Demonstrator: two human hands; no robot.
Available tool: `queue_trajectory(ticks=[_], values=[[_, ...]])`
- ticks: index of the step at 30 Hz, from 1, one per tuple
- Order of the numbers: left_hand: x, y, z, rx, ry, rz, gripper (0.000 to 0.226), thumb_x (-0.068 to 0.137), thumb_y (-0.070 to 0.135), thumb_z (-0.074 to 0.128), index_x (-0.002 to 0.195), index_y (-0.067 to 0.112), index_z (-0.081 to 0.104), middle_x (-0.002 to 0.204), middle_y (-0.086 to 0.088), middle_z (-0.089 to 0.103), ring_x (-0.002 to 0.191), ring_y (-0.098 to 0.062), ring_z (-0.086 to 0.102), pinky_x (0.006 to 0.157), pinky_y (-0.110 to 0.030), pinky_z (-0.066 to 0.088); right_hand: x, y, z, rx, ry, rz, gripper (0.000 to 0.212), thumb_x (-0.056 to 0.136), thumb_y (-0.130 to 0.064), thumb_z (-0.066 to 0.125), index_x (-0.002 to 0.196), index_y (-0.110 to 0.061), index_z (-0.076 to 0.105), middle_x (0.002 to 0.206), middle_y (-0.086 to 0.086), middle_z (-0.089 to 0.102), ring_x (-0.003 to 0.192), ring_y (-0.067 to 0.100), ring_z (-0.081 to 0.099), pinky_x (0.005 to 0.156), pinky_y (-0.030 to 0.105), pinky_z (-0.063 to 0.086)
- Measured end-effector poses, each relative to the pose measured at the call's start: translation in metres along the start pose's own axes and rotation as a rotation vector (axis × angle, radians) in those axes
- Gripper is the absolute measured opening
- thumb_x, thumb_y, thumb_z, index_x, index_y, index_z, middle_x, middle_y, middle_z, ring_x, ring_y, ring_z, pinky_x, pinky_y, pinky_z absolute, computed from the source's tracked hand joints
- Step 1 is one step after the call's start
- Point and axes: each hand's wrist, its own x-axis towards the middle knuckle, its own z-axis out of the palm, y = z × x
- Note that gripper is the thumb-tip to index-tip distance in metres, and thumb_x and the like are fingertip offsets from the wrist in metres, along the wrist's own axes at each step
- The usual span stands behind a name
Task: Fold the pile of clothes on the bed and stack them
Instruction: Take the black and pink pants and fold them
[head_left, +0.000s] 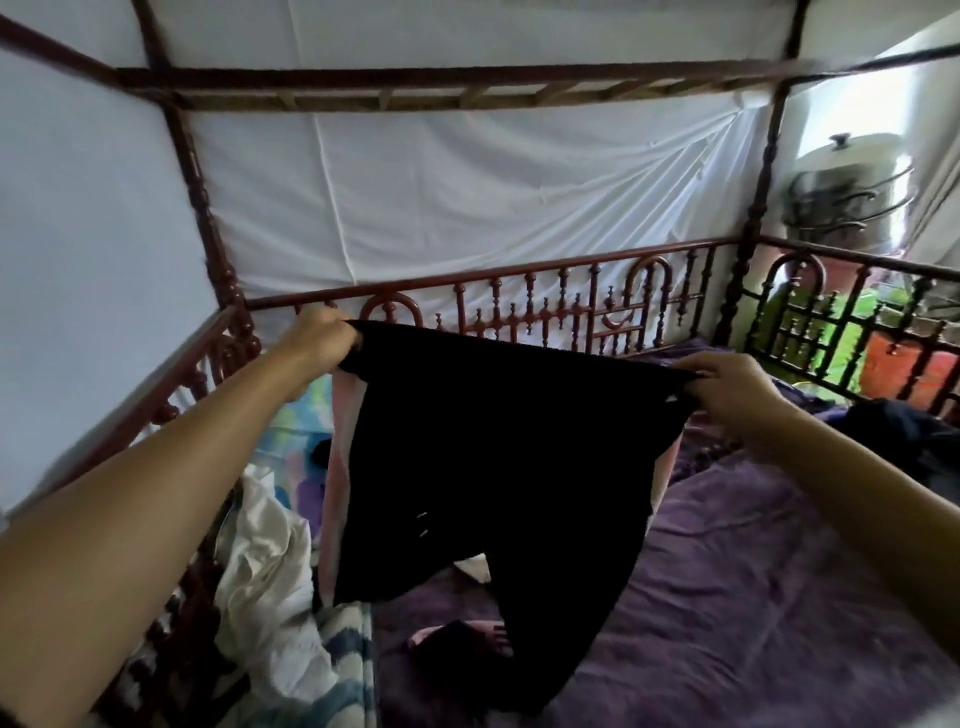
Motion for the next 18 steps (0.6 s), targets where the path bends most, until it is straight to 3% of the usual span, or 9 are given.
queue_trajectory(ticks=[3,6,8,10,11,13,15,18], values=[[0.001,0.047,0.030,-0.125,-0.011,-0.004,0.010,0.069,0.009,0.053,0.062,0.008,0.061,0.048,-0.002,0.055,0.053,-0.024,0.051,0.054,-0.028,0.038,0.011,0.000,-0.031,0.288,0.007,0.102,0.028,0.084,0.013,0.050,0.092,-0.004,0.070,0.064,0.006,0.061,0.047,0.012,0.058,0.045,0.017,0.047],[0.001,0.079,0.068,-0.189,-0.083,0.016,0.018,0.058,0.026,0.056,0.063,0.011,0.064,0.059,-0.004,0.059,0.055,-0.020,0.052,0.056,-0.028,0.037,0.015,0.017,-0.054,0.306,0.030,0.063,0.026,0.087,0.005,0.047,0.089,-0.007,0.071,0.062,0.003,0.063,0.050,0.013,0.056,0.050,0.020,0.043],[0.004,0.090,0.092,-0.183,-0.210,0.049,0.031,0.062,0.039,0.067,0.073,0.010,0.070,0.070,-0.007,0.066,0.061,-0.018,0.059,0.060,-0.028,0.043,0.018,0.037,-0.071,0.260,-0.008,-0.025,0.021,0.092,-0.008,0.051,0.090,-0.008,0.072,0.068,-0.001,0.066,0.058,0.011,0.059,0.056,0.024,0.045],[0.008,0.097,0.116,-0.135,-0.382,0.106,0.054,0.055,0.054,0.081,0.089,0.013,0.071,0.083,-0.004,0.072,0.071,-0.015,0.066,0.065,-0.027,0.050,0.021,0.059,-0.094,0.229,-0.156,-0.092,0.023,0.091,-0.034,0.061,0.095,-0.015,0.073,0.082,-0.002,0.073,0.073,0.011,0.067,0.066,0.027,0.052],[0.010,0.100,0.130,-0.081,-0.438,0.155,0.063,0.047,0.058,0.086,0.093,0.017,0.070,0.086,-0.001,0.073,0.075,-0.013,0.067,0.068,-0.025,0.053,0.022,0.069,-0.108,0.207,-0.246,-0.104,0.027,0.086,-0.045,0.067,0.099,-0.022,0.073,0.091,-0.004,0.074,0.081,0.010,0.069,0.071,0.025,0.055],[0.018,0.104,0.161,0.121,-0.500,0.252,0.077,0.035,0.058,0.091,0.099,0.024,0.065,0.094,0.005,0.070,0.086,-0.010,0.066,0.075,-0.021,0.052,0.024,0.093,-0.134,0.145,-0.383,-0.090,0.032,0.072,-0.047,0.080,0.101,-0.037,0.071,0.098,-0.009,0.074,0.089,0.005,0.069,0.075,0.020,0.056],[0.023,0.109,0.196,0.384,-0.544,0.311,0.091,0.032,0.057,0.089,0.112,0.034,0.054,0.109,0.014,0.061,0.100,-0.007,0.058,0.084,-0.019,0.046,0.031,0.122,-0.156,0.044,-0.467,-0.056,0.054,0.060,-0.035,0.089,0.108,-0.028,0.066,0.103,-0.004,0.071,0.093,0.008,0.066,0.081,0.027,0.056],[0.036,0.120,0.254,0.611,-0.622,0.348,0.113,0.036,0.055,0.091,0.135,0.041,0.037,0.123,0.017,0.044,0.114,-0.009,0.044,0.100,-0.031,0.040,0.039,0.169,-0.175,-0.222,-0.481,0.001,0.072,0.056,-0.024,0.094,0.117,-0.018,0.055,0.105,-0.002,0.064,0.095,0.009,0.059,0.086,0.029,0.051]])
